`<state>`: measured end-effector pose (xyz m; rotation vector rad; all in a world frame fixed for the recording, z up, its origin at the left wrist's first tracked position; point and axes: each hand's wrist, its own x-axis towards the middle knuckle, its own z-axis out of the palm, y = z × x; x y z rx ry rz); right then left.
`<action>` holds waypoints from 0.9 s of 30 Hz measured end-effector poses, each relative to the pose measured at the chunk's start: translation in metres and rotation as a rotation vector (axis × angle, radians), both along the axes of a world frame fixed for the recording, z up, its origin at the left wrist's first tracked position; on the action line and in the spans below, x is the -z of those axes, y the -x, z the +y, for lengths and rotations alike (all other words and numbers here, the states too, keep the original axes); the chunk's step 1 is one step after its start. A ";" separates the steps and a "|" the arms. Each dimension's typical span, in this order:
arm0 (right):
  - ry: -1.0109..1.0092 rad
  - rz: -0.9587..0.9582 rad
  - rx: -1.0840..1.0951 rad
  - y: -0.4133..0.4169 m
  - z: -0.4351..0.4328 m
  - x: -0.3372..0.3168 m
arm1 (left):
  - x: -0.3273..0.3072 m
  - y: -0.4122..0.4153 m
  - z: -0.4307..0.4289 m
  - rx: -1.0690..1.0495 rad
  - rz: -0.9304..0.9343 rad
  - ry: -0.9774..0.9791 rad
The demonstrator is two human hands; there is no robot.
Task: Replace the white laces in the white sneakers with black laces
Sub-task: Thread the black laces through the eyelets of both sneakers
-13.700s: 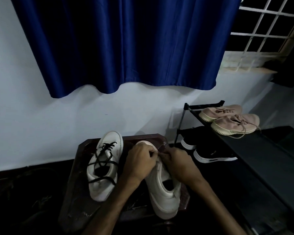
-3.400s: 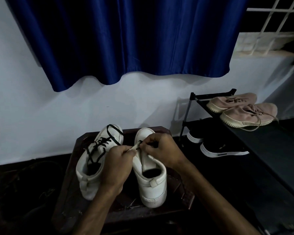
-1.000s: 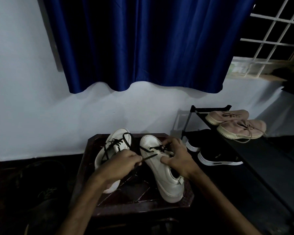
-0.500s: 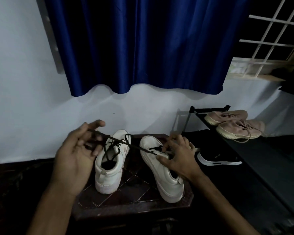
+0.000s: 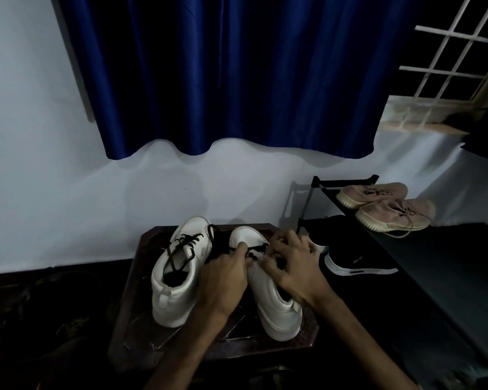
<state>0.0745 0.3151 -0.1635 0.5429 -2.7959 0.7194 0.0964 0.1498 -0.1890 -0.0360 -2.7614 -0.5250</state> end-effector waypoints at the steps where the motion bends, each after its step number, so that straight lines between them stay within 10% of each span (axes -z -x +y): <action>1: -0.017 0.003 -0.008 0.000 -0.001 0.000 | 0.001 0.000 -0.003 0.016 0.008 -0.057; 7: 0.051 -0.057 0.002 0.003 -0.003 0.002 | -0.030 -0.025 -0.011 0.082 -0.163 -0.855; 10: 0.053 -0.078 0.012 0.004 -0.004 0.003 | -0.072 -0.034 -0.043 -0.183 0.097 -1.369; 16: 0.088 -0.089 0.006 0.004 -0.005 0.004 | -0.089 -0.051 -0.053 -0.067 0.277 -1.167; 27: 0.135 -0.175 0.114 0.002 -0.005 0.000 | -0.090 -0.053 -0.044 0.101 0.248 -1.705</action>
